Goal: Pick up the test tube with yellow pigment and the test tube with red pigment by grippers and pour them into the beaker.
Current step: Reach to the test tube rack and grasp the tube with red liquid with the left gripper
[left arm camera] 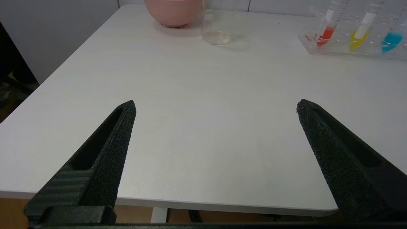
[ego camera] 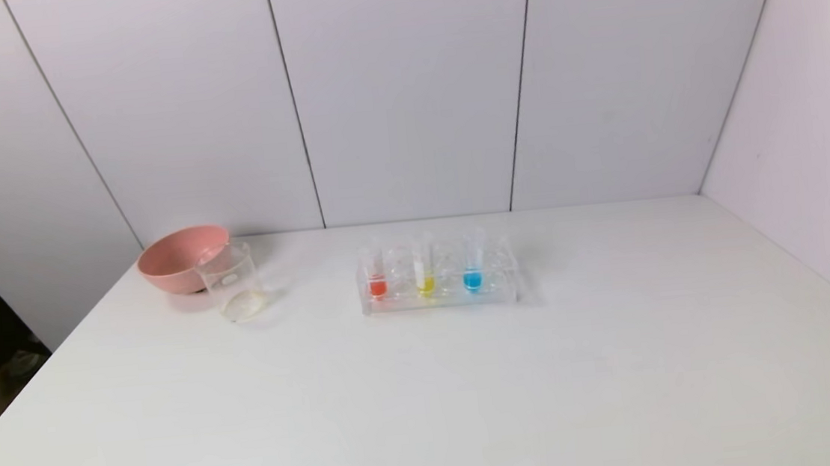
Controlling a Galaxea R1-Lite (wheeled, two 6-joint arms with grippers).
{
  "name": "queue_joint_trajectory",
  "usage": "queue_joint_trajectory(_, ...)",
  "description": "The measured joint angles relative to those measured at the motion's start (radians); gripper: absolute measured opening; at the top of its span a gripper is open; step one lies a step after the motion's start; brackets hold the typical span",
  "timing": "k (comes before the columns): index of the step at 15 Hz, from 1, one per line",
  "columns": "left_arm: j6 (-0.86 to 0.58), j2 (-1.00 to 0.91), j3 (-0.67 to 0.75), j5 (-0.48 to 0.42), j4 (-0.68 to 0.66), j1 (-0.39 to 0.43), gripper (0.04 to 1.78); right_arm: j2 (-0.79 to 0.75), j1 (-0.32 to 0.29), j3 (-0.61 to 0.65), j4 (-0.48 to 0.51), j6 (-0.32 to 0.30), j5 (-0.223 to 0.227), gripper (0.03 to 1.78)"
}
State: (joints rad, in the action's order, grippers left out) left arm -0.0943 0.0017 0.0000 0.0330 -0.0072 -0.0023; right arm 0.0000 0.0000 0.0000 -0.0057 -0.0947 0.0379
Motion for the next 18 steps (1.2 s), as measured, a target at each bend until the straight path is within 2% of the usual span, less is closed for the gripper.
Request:
queue_joint_trajectory(15, 0.001, 0.000, 0.000, 0.006, -0.004, 0.000, 1.76, 0.000, 0.000, 0.000, 0.000, 0.000, 0.000, 1.71)
queue_joint_trajectory(18, -0.007, 0.007, -0.050, -0.016, -0.009, -0.001, 1.76, 0.000, 0.000, 0.000, 0.000, 0.000, 0.000, 1.71)
